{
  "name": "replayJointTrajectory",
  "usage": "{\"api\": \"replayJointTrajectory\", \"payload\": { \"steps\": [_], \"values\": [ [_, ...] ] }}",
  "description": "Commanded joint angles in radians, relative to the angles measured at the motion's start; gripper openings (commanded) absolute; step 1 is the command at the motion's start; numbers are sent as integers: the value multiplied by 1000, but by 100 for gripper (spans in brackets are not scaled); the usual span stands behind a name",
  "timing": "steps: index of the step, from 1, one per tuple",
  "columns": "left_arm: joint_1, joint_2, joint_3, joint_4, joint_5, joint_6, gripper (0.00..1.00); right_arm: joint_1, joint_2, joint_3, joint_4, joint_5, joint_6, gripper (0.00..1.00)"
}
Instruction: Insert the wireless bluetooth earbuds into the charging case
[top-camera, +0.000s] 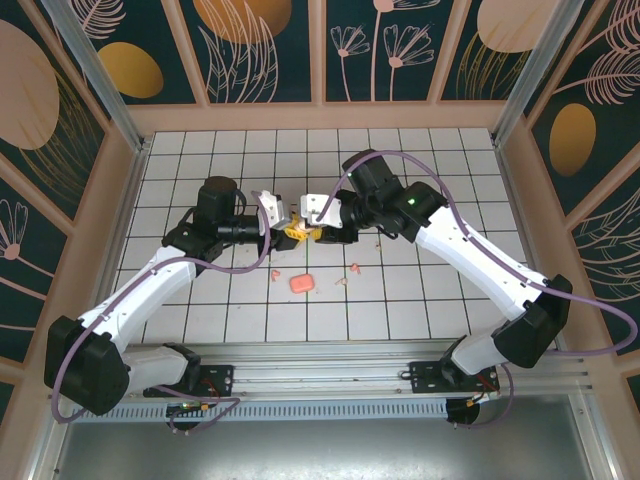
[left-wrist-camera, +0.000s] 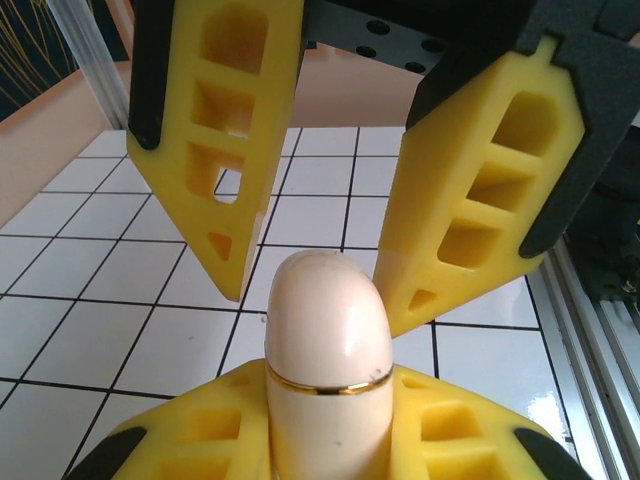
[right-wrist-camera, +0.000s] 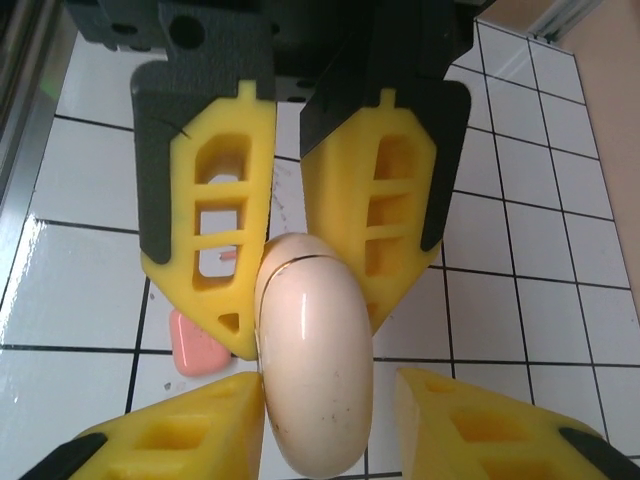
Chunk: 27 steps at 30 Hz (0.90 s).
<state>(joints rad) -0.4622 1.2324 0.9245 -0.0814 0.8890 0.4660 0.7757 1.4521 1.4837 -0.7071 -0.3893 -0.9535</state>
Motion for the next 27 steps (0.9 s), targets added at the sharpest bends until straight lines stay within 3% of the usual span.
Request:
{"api": "replayJointTrajectory", "payload": {
  "steps": [1,14,20,27],
  "values": [
    [-3,-23,-17,24,28,-10,22,-20,-33,-14,63,-64,36,39],
    [-4,-40,-47,62,44,-43,21,-157,-70,-71,228,-277,174,37],
    [-4,-44,-63,103,47,-77,21,-172,-79,-98,244,-301,195,37],
    [-3,-52,-149,357,54,-259,21,-194,-127,-142,282,-354,258,37]
  ]
}}
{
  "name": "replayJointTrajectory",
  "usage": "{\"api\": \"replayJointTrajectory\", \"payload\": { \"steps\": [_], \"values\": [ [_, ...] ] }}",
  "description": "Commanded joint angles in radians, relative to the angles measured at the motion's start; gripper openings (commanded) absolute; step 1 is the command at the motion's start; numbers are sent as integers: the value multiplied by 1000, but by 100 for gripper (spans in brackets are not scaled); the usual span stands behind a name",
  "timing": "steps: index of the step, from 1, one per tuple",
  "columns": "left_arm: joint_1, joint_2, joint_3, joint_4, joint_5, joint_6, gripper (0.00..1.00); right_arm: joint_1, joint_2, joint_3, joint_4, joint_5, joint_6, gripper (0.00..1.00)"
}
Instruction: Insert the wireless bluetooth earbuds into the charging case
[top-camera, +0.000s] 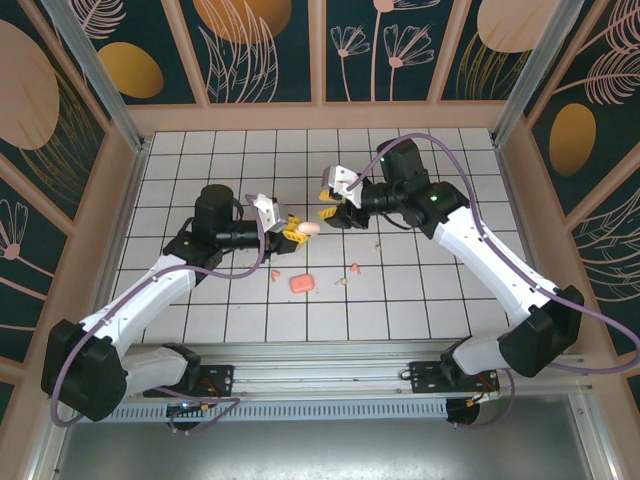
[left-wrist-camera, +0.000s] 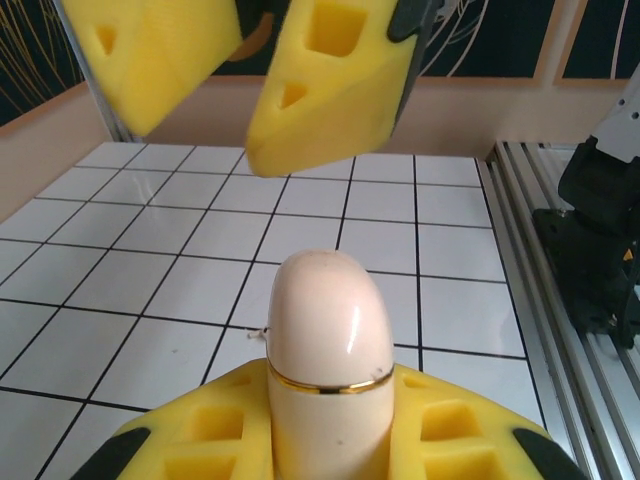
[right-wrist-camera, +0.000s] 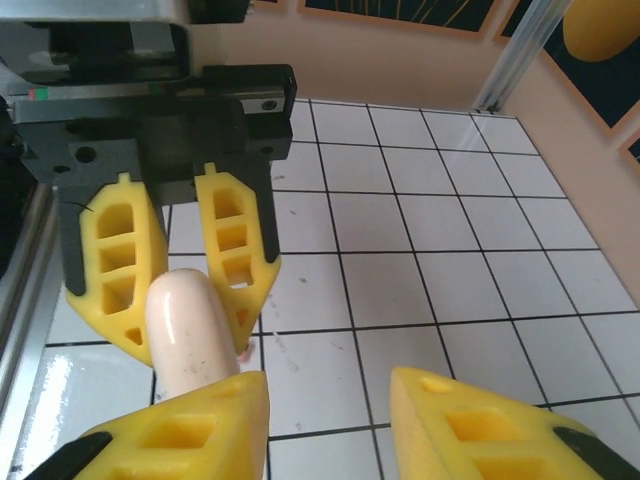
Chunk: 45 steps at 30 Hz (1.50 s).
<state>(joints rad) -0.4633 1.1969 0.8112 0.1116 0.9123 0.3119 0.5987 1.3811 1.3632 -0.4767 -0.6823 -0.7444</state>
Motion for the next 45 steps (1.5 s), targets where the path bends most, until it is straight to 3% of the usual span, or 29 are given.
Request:
{"api": "replayJointTrajectory", "payload": {
  "steps": [1,8,12,26,45],
  "values": [
    [-2,-11,-51,210,35,-137,20,-28,-69,-31,58,-85,58,38],
    [-2,-2,-119,517,84,-366,20,-40,-128,-88,28,-218,37,44],
    [-2,-5,-135,607,96,-438,19,-40,-121,-97,80,-270,81,45],
    [-1,-46,-139,594,89,-436,19,-22,-25,-67,209,-350,167,48],
    [-1,-59,-137,530,82,-395,19,-27,3,-55,303,-305,217,45]
  ]
}}
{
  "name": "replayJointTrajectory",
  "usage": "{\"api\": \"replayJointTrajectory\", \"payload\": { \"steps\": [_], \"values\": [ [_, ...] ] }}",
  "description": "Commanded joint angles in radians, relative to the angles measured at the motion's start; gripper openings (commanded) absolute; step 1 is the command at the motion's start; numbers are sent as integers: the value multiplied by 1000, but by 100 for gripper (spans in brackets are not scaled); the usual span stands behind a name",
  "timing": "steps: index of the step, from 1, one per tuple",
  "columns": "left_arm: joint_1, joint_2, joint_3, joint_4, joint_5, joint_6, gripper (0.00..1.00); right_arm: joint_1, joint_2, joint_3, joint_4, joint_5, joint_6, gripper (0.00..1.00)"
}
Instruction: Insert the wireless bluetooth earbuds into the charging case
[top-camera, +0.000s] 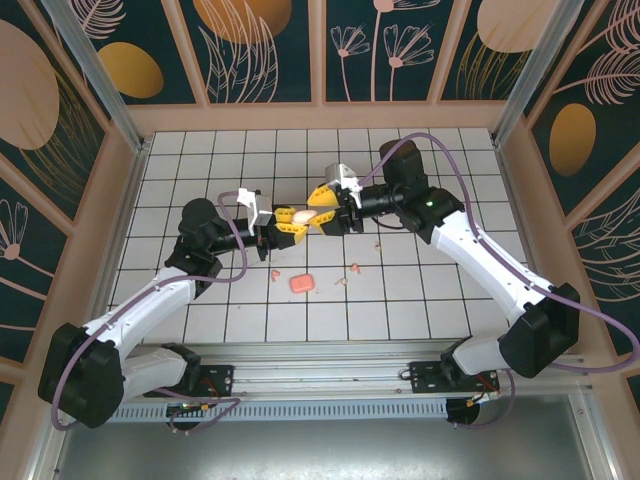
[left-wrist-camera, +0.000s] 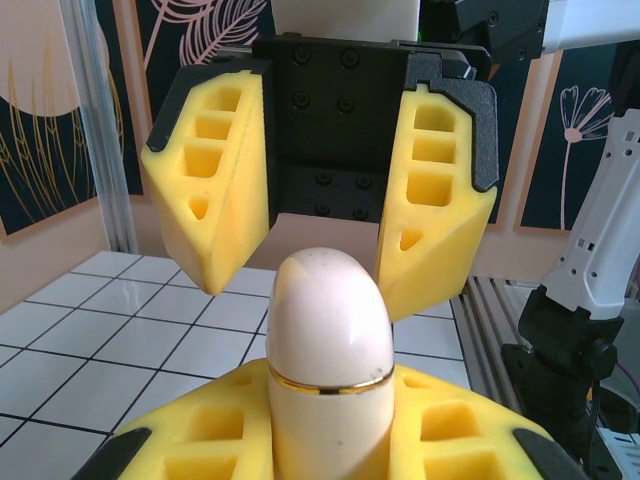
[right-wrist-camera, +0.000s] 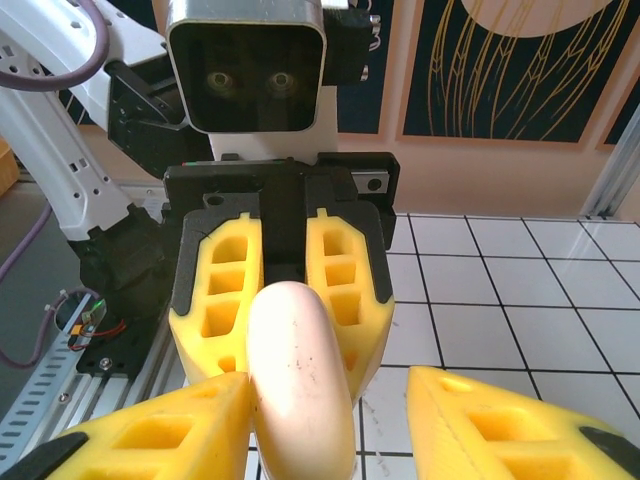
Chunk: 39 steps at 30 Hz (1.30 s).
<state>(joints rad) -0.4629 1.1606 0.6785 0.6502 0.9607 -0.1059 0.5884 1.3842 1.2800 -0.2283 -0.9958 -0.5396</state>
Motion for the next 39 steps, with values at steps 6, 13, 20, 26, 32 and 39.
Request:
{"api": "replayJointTrajectory", "payload": {
  "steps": [6,13,20,26,32,39],
  "values": [
    [-3,-30,0,-18,30,29,19,-24,3,23,66,23,25,44],
    [-3,-33,-6,-21,26,31,19,-26,-2,18,90,66,37,43],
    [-2,-44,-2,-22,21,31,19,-26,7,16,93,66,53,43],
    [-2,-46,-12,-21,9,30,19,-28,-3,16,111,46,73,44],
    [-2,-40,-62,114,-29,-43,19,-33,-23,-1,143,13,121,46],
    [-2,-21,-106,232,-59,-119,19,-36,-48,-27,178,11,175,47]
  ]
}}
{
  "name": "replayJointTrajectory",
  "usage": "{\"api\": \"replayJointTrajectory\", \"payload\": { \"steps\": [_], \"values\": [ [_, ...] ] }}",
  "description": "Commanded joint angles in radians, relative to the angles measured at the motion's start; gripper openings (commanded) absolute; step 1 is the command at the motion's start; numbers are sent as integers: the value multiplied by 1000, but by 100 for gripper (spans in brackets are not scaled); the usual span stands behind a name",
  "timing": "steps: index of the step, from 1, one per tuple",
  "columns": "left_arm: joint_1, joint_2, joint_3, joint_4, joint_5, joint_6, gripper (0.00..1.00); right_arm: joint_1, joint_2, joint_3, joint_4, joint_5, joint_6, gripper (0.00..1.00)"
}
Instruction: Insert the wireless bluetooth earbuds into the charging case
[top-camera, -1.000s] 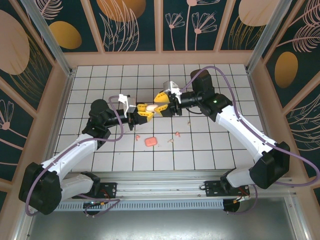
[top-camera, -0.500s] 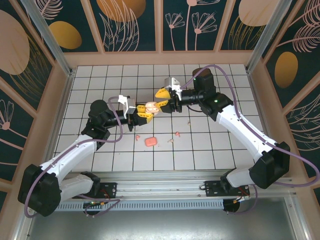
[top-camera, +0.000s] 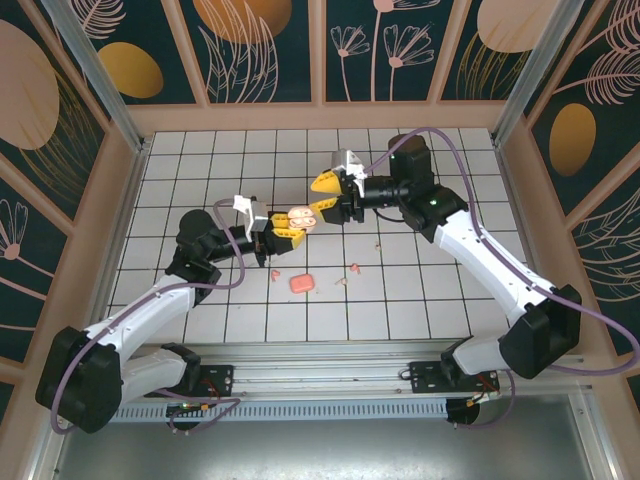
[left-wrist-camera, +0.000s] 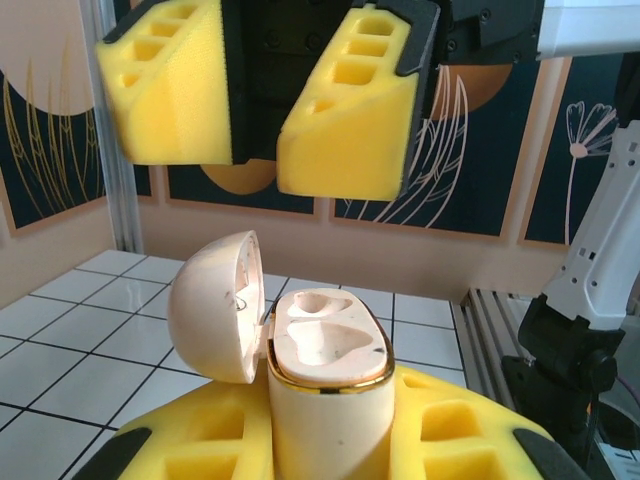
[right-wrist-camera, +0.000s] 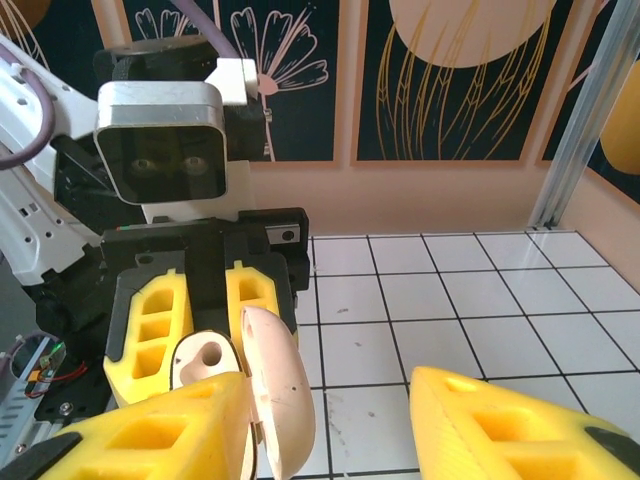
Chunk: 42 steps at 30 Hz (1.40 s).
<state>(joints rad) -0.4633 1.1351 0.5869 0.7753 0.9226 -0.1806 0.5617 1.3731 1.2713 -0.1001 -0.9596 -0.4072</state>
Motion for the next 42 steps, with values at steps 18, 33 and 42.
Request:
{"api": "replayJointTrajectory", "payload": {
  "steps": [18,33,42],
  "values": [
    [-2,56,-143,102,-118,19,18,-85,-10,-27,-421,610,514,42],
    [-2,92,-130,73,-126,37,18,-136,339,63,-612,757,519,41],
    [-2,90,-116,36,-136,55,18,-190,510,108,-654,828,533,41]
  ]
}}
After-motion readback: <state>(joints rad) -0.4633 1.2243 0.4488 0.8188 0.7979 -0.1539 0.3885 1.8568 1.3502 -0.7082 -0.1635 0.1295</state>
